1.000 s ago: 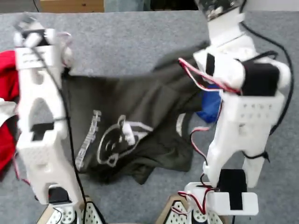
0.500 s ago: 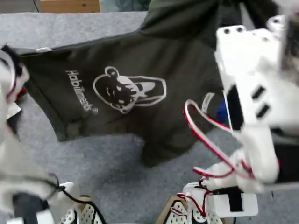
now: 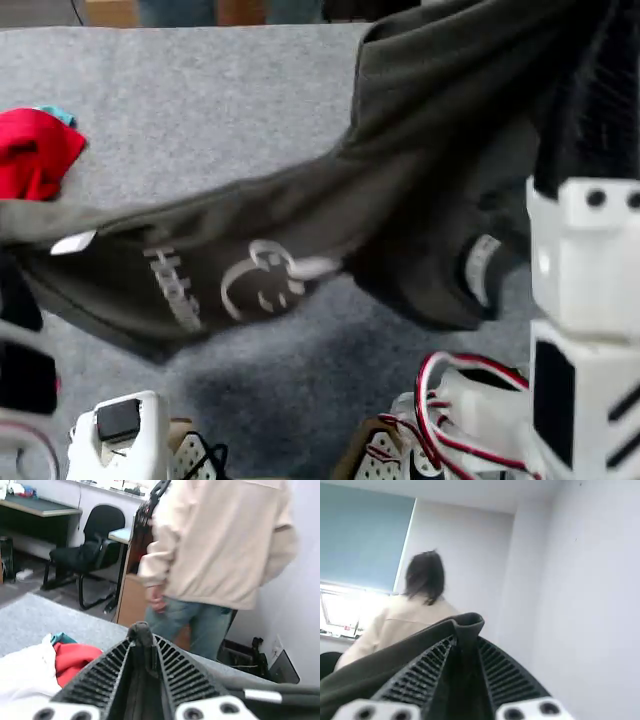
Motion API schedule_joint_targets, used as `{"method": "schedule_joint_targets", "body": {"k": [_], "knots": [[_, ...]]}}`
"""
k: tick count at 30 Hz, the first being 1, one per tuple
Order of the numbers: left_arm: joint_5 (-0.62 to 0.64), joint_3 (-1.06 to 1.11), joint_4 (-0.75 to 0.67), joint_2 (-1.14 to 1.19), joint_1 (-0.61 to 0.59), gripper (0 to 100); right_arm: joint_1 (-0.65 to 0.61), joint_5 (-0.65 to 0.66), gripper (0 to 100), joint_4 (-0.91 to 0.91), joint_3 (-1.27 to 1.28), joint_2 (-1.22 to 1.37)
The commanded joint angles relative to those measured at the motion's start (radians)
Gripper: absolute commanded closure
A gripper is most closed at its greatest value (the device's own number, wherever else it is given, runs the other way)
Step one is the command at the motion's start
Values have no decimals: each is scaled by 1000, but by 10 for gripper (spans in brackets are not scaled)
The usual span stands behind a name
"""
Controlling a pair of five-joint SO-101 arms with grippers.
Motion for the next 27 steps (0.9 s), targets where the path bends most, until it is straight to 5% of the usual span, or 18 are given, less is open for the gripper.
{"method": "schedule_joint_targets", "body": {"k": [1,7,13,17,22,24,27], "knots": [[-15,5,-2,-44,-7,971,-12,0,985,-17,21,-38],[-15,47,-3,-55,-4,971,-92,41,985,9,231,-114],[-11,427,-186,-38,2,971,-117,63,985,-12,625,-81],[-9,829,-540,-37,4,971,-117,80,985,-167,909,-31],[-15,1299,-1212,20,25,971,-115,84,985,-489,1222,28],[-15,1380,-1428,89,25,971,-115,83,985,-647,1314,58],[-17,1339,-1537,235,31,971,-115,81,985,-884,1394,116]]}}
